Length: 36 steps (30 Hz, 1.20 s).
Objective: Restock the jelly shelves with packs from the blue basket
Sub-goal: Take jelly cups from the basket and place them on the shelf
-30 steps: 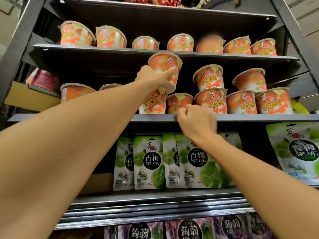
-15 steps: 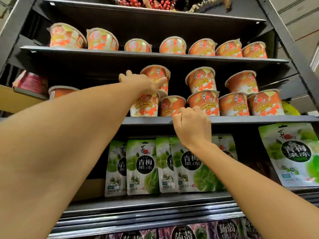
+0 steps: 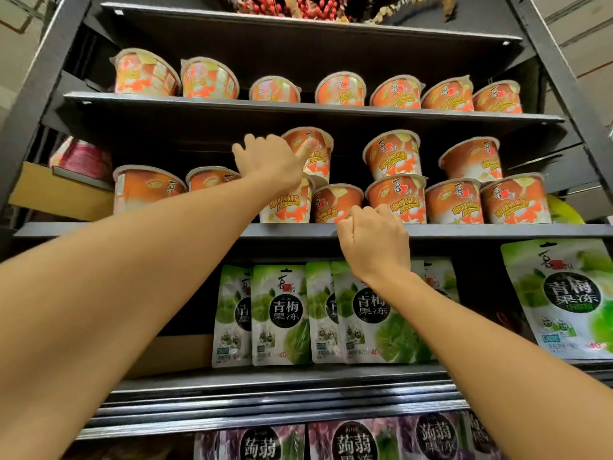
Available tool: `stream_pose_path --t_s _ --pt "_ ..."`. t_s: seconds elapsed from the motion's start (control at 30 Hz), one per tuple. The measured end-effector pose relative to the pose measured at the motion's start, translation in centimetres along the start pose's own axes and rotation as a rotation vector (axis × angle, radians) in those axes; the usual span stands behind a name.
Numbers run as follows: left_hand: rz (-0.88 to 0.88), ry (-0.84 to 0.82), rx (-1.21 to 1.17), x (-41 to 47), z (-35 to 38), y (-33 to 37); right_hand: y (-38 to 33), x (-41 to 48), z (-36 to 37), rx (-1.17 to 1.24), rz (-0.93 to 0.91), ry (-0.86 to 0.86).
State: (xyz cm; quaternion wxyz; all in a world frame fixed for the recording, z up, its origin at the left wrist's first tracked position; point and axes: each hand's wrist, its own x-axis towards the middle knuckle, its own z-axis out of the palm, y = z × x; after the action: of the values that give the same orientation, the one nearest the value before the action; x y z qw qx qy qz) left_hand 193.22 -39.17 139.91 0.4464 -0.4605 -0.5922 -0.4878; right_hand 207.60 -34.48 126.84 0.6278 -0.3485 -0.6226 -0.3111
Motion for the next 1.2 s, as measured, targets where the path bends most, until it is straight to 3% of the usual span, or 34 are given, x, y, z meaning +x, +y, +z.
stream_pose_path --t_s 0.13,0.27,0.43,0.53,0.73,0.93,1.07,1.2 --pt "0.084 0.293 -0.117 -3.2 -0.8 -1.0 0.1 -0.1 -0.8 -0.008 -0.004 -0.072" --pt "0.163 0.314 -0.367 -7.5 -1.7 -2.3 0.1 -0.3 -1.9 -0.012 -0.017 -0.183" --pt "0.125 -0.028 -0.596 -14.5 -3.3 -4.0 -0.8 -2.8 -3.1 0.054 0.017 -0.197" --pt "0.082 -0.125 -0.64 -20.6 -4.5 -5.0 -2.4 -6.9 -4.1 0.36 0.117 -0.192" --pt "-0.081 -0.303 -0.744 -38.3 -6.2 -7.9 -3.6 -24.3 -7.8 0.711 0.217 -0.189" --pt "-0.496 -0.567 -0.855 -60.2 -7.9 -11.5 -2.3 -47.8 -12.6 0.719 0.448 -0.556" --pt "-0.799 -0.868 -0.817 -75.1 -10.0 -13.6 -3.1 -63.2 -16.8 0.651 0.656 -0.867" --pt "-1.053 -1.155 -0.667 -89.8 -11.8 -16.4 -4.4 -77.8 -20.5 0.533 1.03 -1.168"
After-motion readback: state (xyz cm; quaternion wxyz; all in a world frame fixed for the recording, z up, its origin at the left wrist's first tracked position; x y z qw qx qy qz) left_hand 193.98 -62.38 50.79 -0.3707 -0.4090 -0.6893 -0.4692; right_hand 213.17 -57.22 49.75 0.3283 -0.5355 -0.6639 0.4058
